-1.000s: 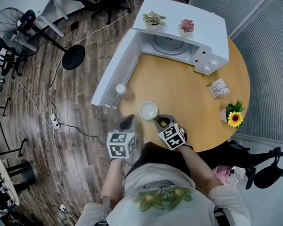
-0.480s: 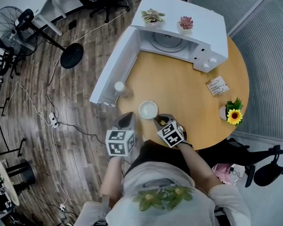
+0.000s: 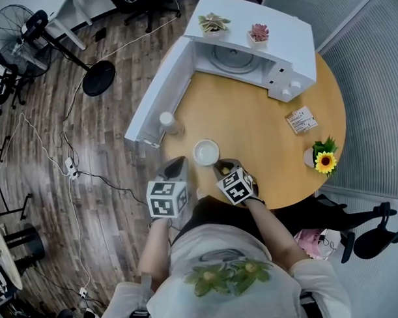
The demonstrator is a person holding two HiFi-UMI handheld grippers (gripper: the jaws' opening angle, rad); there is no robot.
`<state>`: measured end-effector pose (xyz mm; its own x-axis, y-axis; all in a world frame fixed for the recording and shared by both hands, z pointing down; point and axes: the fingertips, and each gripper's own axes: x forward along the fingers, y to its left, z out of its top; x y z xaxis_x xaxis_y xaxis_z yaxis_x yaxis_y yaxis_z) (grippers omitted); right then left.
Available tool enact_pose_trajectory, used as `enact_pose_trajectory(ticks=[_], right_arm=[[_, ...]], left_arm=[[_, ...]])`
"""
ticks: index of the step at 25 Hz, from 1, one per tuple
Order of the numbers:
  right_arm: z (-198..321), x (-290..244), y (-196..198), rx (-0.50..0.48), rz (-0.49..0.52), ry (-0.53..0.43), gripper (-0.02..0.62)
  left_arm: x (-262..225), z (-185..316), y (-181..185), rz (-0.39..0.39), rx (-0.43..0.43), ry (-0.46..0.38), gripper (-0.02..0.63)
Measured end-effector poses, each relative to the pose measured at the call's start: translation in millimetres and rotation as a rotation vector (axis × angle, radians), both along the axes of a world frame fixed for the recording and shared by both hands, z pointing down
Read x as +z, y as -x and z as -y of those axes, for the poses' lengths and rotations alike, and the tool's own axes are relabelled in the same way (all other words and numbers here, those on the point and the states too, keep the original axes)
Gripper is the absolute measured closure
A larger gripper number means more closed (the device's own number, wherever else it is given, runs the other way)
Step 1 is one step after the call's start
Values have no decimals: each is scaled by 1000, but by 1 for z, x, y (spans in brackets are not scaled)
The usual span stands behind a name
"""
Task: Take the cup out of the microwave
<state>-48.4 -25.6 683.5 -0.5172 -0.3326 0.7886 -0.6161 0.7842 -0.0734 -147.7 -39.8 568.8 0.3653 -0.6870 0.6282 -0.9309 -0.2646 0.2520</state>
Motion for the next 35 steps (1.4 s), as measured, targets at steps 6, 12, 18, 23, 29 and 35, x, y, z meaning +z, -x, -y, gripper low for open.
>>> enact_pose_trajectory(ticks=[6, 12, 18, 23, 29, 35], right_arm=[[-8, -7, -8, 34, 14, 13, 482], [-8, -40, -11, 113, 96, -24, 482], [0, -84, -11, 181, 170, -98, 482], [1, -117, -10, 196, 214, -173, 482], [0, -154, -9, 234, 279, -227, 488], [-5, -179, -11, 274, 318, -254, 548]], left_arm=[[-5, -3, -2, -6, -1, -14, 604], [-13, -6, -2, -20, -7, -30, 604], [-28, -5, -8, -36, -2, -67, 604], [-44, -4, -19, -32, 33, -114, 604], [-66, -4, -32, -44, 70, -166, 604], [-81, -9, -42, -52, 99, -204, 604]])
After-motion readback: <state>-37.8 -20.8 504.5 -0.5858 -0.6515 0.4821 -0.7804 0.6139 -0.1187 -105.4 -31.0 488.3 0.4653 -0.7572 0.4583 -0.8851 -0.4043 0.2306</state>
